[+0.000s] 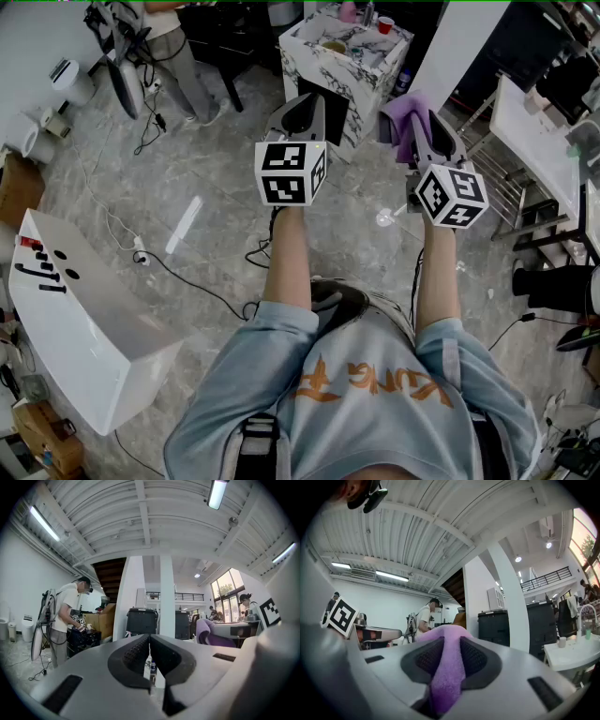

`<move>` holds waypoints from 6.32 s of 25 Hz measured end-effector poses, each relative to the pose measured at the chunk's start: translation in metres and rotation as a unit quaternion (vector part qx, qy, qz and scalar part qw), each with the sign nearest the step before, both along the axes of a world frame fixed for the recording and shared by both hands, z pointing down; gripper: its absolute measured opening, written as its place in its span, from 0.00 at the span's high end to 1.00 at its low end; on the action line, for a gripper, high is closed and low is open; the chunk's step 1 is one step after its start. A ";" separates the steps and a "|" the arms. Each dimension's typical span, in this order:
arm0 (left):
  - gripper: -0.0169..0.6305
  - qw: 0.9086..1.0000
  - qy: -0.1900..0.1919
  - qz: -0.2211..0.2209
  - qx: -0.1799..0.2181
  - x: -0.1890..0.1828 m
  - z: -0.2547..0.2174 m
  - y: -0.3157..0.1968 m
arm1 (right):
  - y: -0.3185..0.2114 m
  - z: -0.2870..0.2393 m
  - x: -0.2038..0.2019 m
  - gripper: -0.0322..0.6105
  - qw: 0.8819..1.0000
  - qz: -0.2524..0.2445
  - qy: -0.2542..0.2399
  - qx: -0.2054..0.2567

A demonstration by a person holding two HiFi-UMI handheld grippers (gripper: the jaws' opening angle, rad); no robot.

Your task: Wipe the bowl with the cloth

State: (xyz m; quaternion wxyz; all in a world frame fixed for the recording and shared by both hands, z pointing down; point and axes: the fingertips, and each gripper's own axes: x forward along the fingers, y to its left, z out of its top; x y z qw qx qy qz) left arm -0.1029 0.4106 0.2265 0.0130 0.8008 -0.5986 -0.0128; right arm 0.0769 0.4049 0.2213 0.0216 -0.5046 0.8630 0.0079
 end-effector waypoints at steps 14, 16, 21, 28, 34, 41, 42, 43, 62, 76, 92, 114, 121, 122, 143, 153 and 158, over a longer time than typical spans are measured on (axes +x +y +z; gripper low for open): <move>0.94 1.000 0.017 0.020 -0.017 -0.035 0.018 -0.038 | -0.036 0.018 -0.020 0.78 0.999 0.018 -0.026 -0.034; 0.94 0.999 0.020 0.024 -0.020 -0.036 0.020 -0.041 | -0.040 0.020 -0.015 0.78 0.998 0.023 -0.037 -0.041; 0.94 0.999 0.030 0.025 -0.017 -0.044 0.017 -0.048 | -0.051 0.010 -0.008 0.78 0.998 0.032 -0.048 -0.039; 0.94 0.999 0.035 -0.007 -0.013 -0.075 0.007 -0.065 | -0.077 -0.006 -0.007 0.78 0.999 0.036 -0.027 -0.028; 0.94 0.997 0.047 -0.055 0.000 -0.110 0.001 -0.083 | -0.103 -0.023 -0.007 0.78 0.999 0.026 -0.040 0.005; 0.94 0.998 0.027 -0.058 -0.007 -0.112 0.009 -0.135 | -0.169 -0.012 -0.020 0.78 0.998 0.014 -0.066 0.010; 0.94 0.998 0.028 -0.062 -0.013 -0.114 0.016 -0.146 | -0.179 -0.010 -0.022 0.78 0.998 0.008 -0.066 0.012; 0.94 0.997 0.030 -0.064 -0.021 -0.115 0.024 -0.157 | -0.191 -0.006 -0.024 0.78 0.998 0.003 -0.066 0.012; 0.94 0.986 0.024 -0.004 -0.166 -0.033 0.149 -0.429 | -0.474 0.123 0.031 0.78 0.991 0.050 -0.048 -0.118; 0.94 0.982 -0.080 0.012 -0.173 -0.020 0.125 -0.518 | -0.583 0.108 0.014 0.78 0.991 0.017 -0.078 -0.105; 0.94 0.963 -0.189 0.037 -0.189 -0.032 0.143 -0.579 | -0.626 0.113 0.022 0.78 0.989 0.062 -0.065 -0.115; 0.94 0.923 -0.270 0.157 -0.223 0.012 0.204 -0.660 | -0.653 0.172 0.046 0.78 0.971 0.148 -0.062 -0.175; 0.94 0.900 -0.278 0.214 -0.256 0.025 0.241 -0.680 | -0.657 0.190 0.053 0.78 0.963 0.180 -0.052 -0.191; 0.94 0.896 -0.281 0.223 -0.262 0.027 0.247 -0.682 | -0.656 0.193 0.055 0.78 0.962 0.187 -0.052 -0.195; 0.77 0.736 -0.378 0.382 -0.413 0.038 0.380 -0.679 | -0.673 0.209 0.038 0.78 0.949 0.225 -0.031 -0.221; 0.75 0.673 -0.404 0.385 -0.486 0.031 0.429 -0.668 | -0.675 0.212 0.033 0.78 0.949 0.219 -0.024 -0.226; 0.75 0.650 -0.420 0.387 -0.501 0.029 0.446 -0.657 | -0.672 0.214 0.034 0.78 0.949 0.215 -0.026 -0.227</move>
